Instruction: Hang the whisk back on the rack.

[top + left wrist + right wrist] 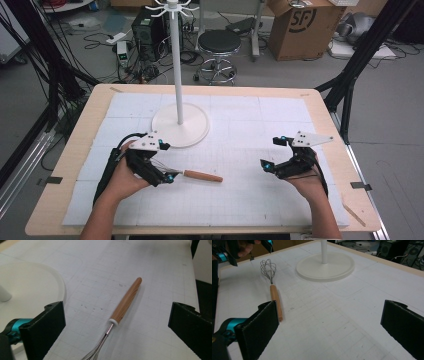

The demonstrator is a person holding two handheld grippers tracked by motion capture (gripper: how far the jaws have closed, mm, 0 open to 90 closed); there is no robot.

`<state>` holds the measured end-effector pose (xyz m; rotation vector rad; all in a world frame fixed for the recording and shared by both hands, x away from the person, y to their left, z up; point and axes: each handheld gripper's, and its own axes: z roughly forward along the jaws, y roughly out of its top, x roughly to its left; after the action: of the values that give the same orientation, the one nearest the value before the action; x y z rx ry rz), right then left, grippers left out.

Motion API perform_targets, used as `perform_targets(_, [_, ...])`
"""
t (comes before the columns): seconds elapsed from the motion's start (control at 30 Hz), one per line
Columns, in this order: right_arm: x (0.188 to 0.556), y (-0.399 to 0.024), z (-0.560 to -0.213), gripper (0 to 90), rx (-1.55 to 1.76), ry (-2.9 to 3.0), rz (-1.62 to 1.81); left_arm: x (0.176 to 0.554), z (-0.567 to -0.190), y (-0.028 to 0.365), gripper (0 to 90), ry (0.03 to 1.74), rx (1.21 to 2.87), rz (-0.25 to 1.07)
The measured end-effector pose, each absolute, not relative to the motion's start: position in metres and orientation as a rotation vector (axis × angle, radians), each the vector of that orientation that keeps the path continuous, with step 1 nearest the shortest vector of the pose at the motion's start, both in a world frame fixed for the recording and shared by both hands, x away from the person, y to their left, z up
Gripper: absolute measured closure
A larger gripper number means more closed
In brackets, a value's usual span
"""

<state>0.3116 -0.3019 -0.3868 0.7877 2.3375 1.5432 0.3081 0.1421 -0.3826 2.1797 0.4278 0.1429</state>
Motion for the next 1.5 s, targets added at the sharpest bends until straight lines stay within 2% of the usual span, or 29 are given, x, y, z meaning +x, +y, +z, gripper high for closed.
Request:
perform_targets(0.27, [0.313,-0.303,-0.387,0.7,0.793,2.338,1.538,0.319,-0.389,0.106,1.7,0.35,2.376,0.13])
perform_targets(0.4, [0.312,-0.303,-0.387,0.7,0.792,2.339,1.544,0.323,-0.397,0.097,2.7,0.337,2.406,0.084])
perform_targets(0.47, [0.313,-0.302,-0.388,0.7,0.797,2.356,1.528,0.325,-0.402,0.095,10.2,0.334,2.449,0.079])
perform_targets(0.53, [0.313,-0.301,-0.389,0.7,0.796,2.361,1.526,0.327,-0.405,0.093,10.3,0.325,2.475,0.087])
perform_targets(0.67, [0.313,-0.3,-0.388,0.7,0.787,2.361,1.523,0.328,-0.409,0.09,24.1,0.325,2.491,0.052])
perform_targets(0.7, [0.313,-0.3,-0.388,0.7,0.787,2.361,1.523,0.328,-0.41,0.089,24.1,0.314,2.511,0.039])
perform_targets(0.8, [0.312,-0.298,-0.389,0.7,0.789,2.369,1.52,0.329,-0.412,0.084,32.3,0.289,2.565,0.041])
perform_targets(0.83, [0.313,-0.297,-0.389,0.7,0.782,2.368,1.519,0.329,-0.412,0.082,40.0,0.27,2.579,0.045])
perform_targets(1.03, [0.313,-0.296,-0.39,0.7,0.78,2.384,1.506,0.33,-0.416,0.071,47.9,0.225,2.663,0.043])
perform_targets(1.5, [0.314,-0.294,-0.391,0.7,0.782,2.394,1.498,0.335,-0.421,0.069,58.8,0.233,2.682,0.025])
